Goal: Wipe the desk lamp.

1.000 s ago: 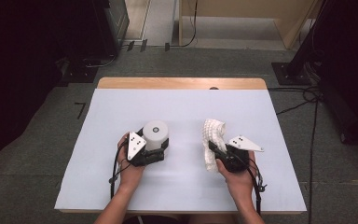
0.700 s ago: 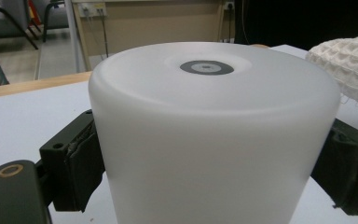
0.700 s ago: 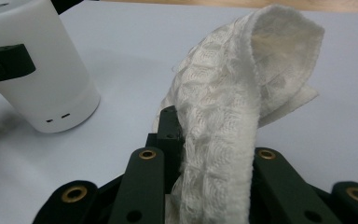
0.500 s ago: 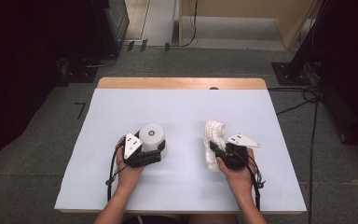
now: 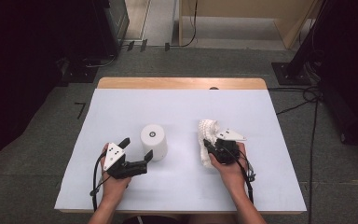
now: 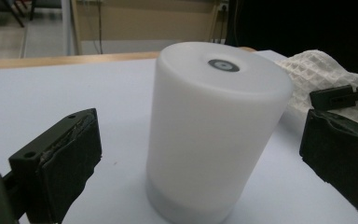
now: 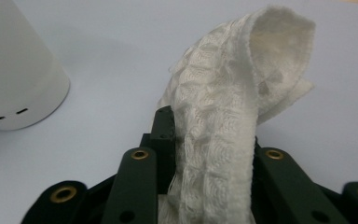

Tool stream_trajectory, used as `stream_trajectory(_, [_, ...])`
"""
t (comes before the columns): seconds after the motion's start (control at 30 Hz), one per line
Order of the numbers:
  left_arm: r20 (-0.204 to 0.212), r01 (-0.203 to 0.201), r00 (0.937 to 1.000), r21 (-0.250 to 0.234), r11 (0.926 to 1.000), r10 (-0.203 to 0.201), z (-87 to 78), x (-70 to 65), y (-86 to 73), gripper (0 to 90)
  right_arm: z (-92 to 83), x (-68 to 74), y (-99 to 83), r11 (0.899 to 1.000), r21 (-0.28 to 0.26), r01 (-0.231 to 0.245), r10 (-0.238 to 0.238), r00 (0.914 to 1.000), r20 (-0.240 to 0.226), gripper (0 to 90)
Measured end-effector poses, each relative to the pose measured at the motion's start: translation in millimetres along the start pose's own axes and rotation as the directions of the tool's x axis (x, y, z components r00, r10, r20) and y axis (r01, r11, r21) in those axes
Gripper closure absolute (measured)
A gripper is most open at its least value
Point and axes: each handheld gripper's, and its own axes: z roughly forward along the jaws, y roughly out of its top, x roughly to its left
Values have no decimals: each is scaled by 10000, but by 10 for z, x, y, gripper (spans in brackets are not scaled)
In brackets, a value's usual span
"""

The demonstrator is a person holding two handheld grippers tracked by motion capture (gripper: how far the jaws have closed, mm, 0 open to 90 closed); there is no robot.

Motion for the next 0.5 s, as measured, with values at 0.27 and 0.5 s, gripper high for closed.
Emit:
stream_trajectory(0.27, [-254,18,9997,6,10000,-17,-294,93,-85,0,-66,-26,-22,10000,-16,98,-97,9996,253,407])
stream_trajectory(0.5, [-871,155,9961,-179,9997,-170,-496,279,-133,0,-356,-180,-151,9964,-839,148,-64,9951,991,170])
